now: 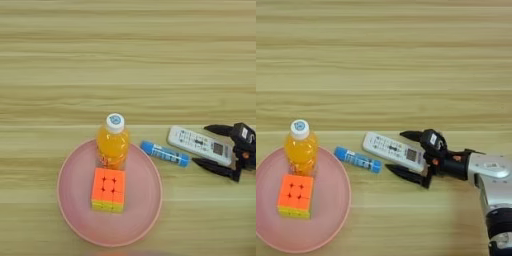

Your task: Move the objects on the table

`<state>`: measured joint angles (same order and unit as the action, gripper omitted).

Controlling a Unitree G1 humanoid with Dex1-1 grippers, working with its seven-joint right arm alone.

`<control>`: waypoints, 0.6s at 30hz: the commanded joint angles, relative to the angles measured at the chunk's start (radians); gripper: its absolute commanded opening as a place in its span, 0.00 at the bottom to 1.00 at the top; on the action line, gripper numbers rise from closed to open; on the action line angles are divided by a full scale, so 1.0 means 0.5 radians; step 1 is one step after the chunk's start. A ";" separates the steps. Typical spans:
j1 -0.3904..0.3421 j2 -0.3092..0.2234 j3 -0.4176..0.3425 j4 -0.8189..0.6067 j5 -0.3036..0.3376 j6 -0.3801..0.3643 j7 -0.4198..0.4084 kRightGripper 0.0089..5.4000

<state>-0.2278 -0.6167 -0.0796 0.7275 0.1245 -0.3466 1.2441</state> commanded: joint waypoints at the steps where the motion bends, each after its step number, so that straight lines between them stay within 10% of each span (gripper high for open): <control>1: -0.156 -0.053 0.007 0.032 -0.038 -0.079 -0.115 0.99; 18: -0.227 -0.074 0.020 0.241 -0.005 -0.132 -0.063 0.99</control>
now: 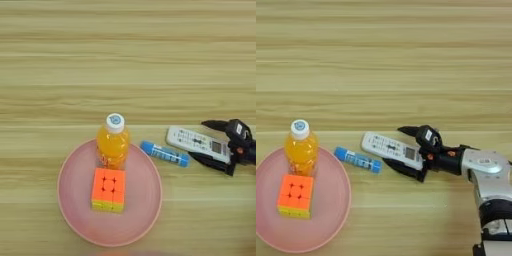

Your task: Move the objects on the table

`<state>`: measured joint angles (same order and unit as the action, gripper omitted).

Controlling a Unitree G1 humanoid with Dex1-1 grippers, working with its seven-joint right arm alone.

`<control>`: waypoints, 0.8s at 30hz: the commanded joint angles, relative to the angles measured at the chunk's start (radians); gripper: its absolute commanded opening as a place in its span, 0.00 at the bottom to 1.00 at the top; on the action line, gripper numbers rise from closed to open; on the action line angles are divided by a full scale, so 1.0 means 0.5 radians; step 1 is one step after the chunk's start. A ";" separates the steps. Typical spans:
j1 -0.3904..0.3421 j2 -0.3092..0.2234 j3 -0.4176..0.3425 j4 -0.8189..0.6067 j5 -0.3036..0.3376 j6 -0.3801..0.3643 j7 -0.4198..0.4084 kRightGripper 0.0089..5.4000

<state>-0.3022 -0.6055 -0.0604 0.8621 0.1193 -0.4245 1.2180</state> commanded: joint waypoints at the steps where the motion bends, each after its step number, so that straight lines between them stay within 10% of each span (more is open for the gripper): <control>1: -0.078 -0.098 -0.016 -0.020 0.010 0.029 0.005 0.98; 24: -0.070 -0.065 -0.056 -0.109 0.130 0.125 0.140 0.54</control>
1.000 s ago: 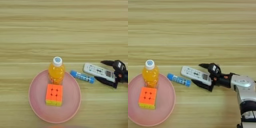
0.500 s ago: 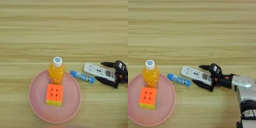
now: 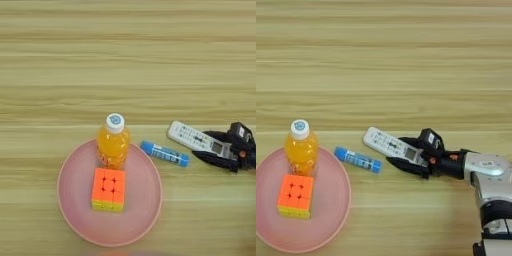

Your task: Move the objects on the table

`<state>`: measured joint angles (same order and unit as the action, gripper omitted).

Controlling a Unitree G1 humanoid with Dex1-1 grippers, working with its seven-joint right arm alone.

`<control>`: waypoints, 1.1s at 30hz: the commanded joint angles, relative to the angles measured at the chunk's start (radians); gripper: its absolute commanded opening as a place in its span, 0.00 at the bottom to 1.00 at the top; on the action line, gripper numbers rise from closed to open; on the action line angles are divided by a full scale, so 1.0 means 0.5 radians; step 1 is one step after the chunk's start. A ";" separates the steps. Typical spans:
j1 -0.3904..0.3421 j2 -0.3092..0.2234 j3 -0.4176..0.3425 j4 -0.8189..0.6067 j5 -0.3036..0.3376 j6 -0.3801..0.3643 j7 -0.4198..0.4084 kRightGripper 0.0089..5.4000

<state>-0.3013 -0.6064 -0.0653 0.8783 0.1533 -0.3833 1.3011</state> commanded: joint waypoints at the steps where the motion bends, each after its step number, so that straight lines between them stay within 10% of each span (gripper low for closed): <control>1: -0.073 -0.059 -0.058 -0.171 0.082 0.062 -0.025 0.54; 8: -0.066 -0.009 -0.193 -0.561 0.316 0.289 -0.064 0.54; 17: 0.181 0.101 -0.253 -1.739 0.759 0.786 -0.197 0.54; 33: 0.672 -0.171 -0.362 -2.372 0.961 0.974 0.176 0.54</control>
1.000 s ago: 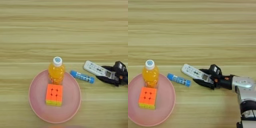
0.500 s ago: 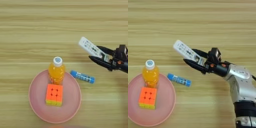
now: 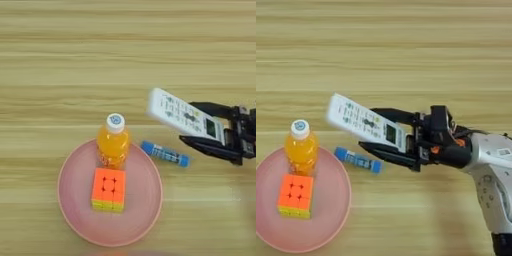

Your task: Move the objects on the table

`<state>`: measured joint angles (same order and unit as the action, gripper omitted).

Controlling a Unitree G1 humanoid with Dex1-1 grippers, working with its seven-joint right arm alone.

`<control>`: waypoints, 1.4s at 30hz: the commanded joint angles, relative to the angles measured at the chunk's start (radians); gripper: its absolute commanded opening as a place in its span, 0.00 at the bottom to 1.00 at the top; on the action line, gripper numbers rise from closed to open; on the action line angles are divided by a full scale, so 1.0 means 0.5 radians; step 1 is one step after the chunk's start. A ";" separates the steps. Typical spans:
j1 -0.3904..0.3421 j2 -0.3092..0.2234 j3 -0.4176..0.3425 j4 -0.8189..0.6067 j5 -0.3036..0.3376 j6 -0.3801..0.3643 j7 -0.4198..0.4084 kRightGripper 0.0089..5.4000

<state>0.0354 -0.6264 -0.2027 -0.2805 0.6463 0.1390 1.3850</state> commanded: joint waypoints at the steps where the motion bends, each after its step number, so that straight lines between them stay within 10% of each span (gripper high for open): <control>1: 0.028 -0.150 -0.098 -0.050 -0.033 -0.077 0.033 0.54; 42: 0.179 -0.247 0.147 0.811 -0.796 -0.797 0.149 0.54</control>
<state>0.1706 -0.6982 -0.1157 0.1199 0.2578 -0.2265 1.5026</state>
